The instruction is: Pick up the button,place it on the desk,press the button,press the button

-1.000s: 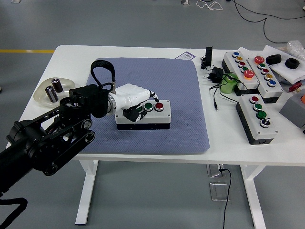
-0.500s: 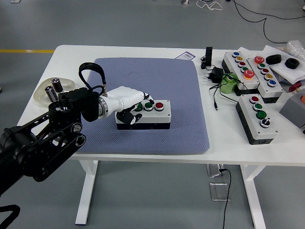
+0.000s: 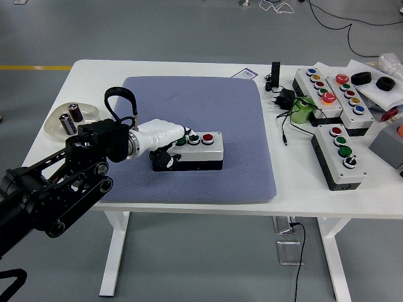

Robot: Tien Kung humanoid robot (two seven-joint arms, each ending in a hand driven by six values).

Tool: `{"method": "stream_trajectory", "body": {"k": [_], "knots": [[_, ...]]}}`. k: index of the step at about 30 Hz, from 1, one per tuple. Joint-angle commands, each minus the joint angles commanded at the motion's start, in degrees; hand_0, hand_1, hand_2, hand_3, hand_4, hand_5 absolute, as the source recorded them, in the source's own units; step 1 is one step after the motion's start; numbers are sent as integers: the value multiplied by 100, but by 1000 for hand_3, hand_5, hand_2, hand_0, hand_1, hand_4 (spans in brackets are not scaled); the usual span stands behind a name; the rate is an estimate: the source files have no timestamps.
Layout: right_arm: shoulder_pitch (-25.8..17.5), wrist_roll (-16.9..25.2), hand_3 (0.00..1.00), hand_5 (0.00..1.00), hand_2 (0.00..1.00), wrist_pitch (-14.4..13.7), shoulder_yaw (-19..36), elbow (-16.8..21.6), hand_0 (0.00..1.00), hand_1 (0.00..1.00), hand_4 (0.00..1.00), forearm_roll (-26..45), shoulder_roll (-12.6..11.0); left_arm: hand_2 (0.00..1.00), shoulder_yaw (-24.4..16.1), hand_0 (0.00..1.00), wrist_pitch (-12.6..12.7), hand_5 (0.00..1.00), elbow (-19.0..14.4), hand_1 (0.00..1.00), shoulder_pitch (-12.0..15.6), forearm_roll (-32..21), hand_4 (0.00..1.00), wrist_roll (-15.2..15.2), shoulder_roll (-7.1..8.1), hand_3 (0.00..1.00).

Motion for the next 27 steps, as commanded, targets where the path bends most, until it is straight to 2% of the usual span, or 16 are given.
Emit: {"method": "stream_trajectory", "body": {"k": [4, 7, 19, 21, 22, 23, 24, 27], "knots": [[6, 2, 651, 299, 628, 1, 10, 0, 663, 583, 292, -10, -1, 55, 61, 4, -131, 2, 0, 2, -2, -9, 534, 21, 32, 813], [8, 4, 651, 300, 627, 1, 12, 0, 663, 584, 291, -7, 0, 56, 31, 3, -82, 2, -37, 2, 26, -13, 539, 6, 27, 811], [19, -4, 651, 300, 628, -2, 24, 0, 663, 583, 291, -24, 1, 55, -677, 5, 115, 2, -604, 2, 44, -173, 538, -42, 44, 812], [19, -4, 651, 300, 628, 1, 26, 0, 663, 583, 291, -30, -2, 55, -764, 5, 243, 2, -656, 2, 39, -223, 538, -56, 42, 812], [19, -4, 651, 300, 628, 2, 28, 0, 663, 583, 291, -35, -3, 55, -792, 5, 384, 2, -662, 2, 35, -284, 538, -63, 38, 812], [19, -4, 651, 301, 628, 1, 29, 0, 663, 583, 290, -34, -3, 222, -798, 66, 521, 101, -650, 175, 33, -373, 734, -64, 33, 860], [19, -4, 651, 301, 628, 1, 29, 0, 663, 583, 290, -34, -2, 222, -799, 66, 683, 101, -637, 175, 33, -462, 734, -66, 29, 860], [15, -3, 651, 301, 628, 2, 16, 0, 663, 583, 290, -22, 1, 222, -774, 66, 1399, 101, -458, 175, 55, -1083, 734, -121, -17, 860]]}}
